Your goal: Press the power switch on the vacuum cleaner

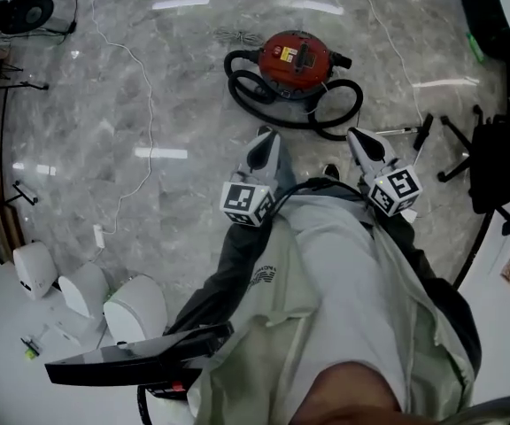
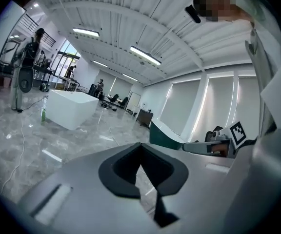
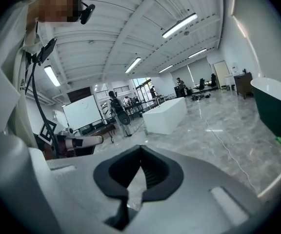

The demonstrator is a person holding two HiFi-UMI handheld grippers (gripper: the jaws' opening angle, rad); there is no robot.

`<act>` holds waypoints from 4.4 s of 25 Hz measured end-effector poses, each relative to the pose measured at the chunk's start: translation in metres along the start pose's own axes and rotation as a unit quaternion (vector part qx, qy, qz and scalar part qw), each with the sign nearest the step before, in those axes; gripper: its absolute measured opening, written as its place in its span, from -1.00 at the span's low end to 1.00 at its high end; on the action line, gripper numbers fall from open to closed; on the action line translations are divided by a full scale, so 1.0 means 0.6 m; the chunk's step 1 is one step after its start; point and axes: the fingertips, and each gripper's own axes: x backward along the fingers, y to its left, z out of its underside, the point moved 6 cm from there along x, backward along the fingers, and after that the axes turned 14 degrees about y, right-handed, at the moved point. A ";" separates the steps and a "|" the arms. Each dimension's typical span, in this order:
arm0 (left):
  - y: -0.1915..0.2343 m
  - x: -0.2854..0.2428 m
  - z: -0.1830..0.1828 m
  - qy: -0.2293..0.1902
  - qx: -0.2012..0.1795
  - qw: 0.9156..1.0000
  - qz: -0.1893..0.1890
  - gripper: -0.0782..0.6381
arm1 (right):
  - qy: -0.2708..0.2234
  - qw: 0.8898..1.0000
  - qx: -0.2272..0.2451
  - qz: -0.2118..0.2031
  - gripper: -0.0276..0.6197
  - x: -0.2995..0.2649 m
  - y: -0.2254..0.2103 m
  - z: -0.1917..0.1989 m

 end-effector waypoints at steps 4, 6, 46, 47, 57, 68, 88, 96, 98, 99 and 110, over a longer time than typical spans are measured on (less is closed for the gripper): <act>0.103 -0.030 -0.049 0.038 -0.006 0.999 0.029 -0.78 | 0.010 0.999 -0.026 0.018 -0.91 -0.092 0.020 -0.045; 0.148 -0.043 -0.052 0.059 -0.009 0.998 0.035 -0.78 | 0.012 0.999 -0.035 0.024 -0.91 -0.129 0.033 -0.054; 0.438 -0.678 0.181 0.219 -0.178 0.958 0.045 -0.78 | 0.051 0.985 -0.138 0.085 -0.91 -0.427 -0.236 0.271; 0.440 -0.687 0.188 0.234 -0.189 0.953 0.047 -0.78 | 0.055 0.985 -0.144 0.082 -0.91 -0.427 -0.235 0.272; 0.467 -0.712 0.219 0.259 -0.149 0.954 0.028 -0.78 | 0.070 0.980 -0.167 0.081 -0.91 -0.422 -0.247 0.304; 0.463 -0.722 0.231 0.332 -0.222 0.916 0.032 -0.78 | 0.061 0.981 -0.169 0.075 -0.91 -0.443 -0.253 0.299; 0.458 -0.749 0.185 0.247 -0.192 0.949 0.022 -0.78 | 0.078 0.976 -0.184 0.089 -0.91 -0.414 -0.244 0.346; 0.465 -0.758 0.191 0.252 -0.183 0.950 0.016 -0.78 | 0.071 0.974 -0.198 0.082 -0.91 -0.423 -0.242 0.342; 0.468 -0.759 0.193 0.247 -0.166 0.954 0.019 -0.78 | 0.076 0.972 -0.206 0.083 -0.91 -0.422 -0.243 0.346; 0.469 -0.760 0.194 0.247 -0.159 0.955 0.021 -0.78 | 0.077 0.972 -0.206 0.083 -0.91 -0.420 -0.243 0.349; 0.473 -0.779 0.193 0.300 -0.185 0.935 0.040 -0.78 | 0.092 0.972 -0.203 0.072 -0.91 -0.412 -0.235 0.372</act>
